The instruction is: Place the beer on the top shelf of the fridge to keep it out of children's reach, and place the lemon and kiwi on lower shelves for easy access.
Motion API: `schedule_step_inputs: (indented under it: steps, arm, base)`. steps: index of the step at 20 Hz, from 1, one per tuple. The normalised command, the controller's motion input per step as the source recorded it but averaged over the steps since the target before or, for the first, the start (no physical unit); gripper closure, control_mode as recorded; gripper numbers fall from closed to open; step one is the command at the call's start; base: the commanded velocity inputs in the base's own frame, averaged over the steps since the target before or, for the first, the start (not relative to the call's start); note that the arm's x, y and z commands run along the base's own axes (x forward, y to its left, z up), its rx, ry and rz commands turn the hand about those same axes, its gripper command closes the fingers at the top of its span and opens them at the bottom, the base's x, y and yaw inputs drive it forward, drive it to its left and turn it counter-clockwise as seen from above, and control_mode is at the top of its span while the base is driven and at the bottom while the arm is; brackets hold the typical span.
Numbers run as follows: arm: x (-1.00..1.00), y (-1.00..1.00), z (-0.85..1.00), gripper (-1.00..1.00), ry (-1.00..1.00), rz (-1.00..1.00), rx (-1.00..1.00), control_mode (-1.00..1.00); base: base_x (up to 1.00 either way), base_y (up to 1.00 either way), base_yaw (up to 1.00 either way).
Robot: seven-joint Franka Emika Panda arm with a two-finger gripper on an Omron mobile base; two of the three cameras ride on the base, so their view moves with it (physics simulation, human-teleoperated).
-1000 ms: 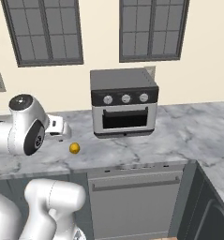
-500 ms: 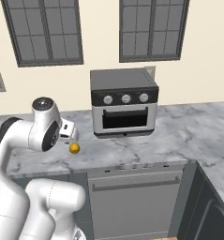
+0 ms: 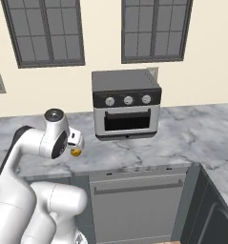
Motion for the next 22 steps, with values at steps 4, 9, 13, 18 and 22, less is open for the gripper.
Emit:
schedule_step_inputs:
  steps: [4, 9, 13, 18, 22]
  arm:
    - [0.27, 0.11, -0.38, -1.0, 0.0, 0.0, 0.0, -1.0]
    - [0.23, 0.1, -0.08, -1.0, 0.0, 0.0, 0.0, -1.0]
    - [0.28, 0.06, -0.01, -1.0, 0.0, 0.0, 0.0, -1.0]
    - [0.28, 0.01, -0.12, -1.0, 0.0, 0.0, 0.0, -1.0]
    - [0.29, 0.0, -0.18, -1.0, 0.0, 0.0, 0.0, -1.0]
  base:
    - [0.0, 0.0, 0.0]
    - [0.0, 0.0, 0.0]
    - [0.0, 0.0, 0.0]
    - [0.0, 0.0, 0.0]
    - [0.0, 0.0, 0.0]
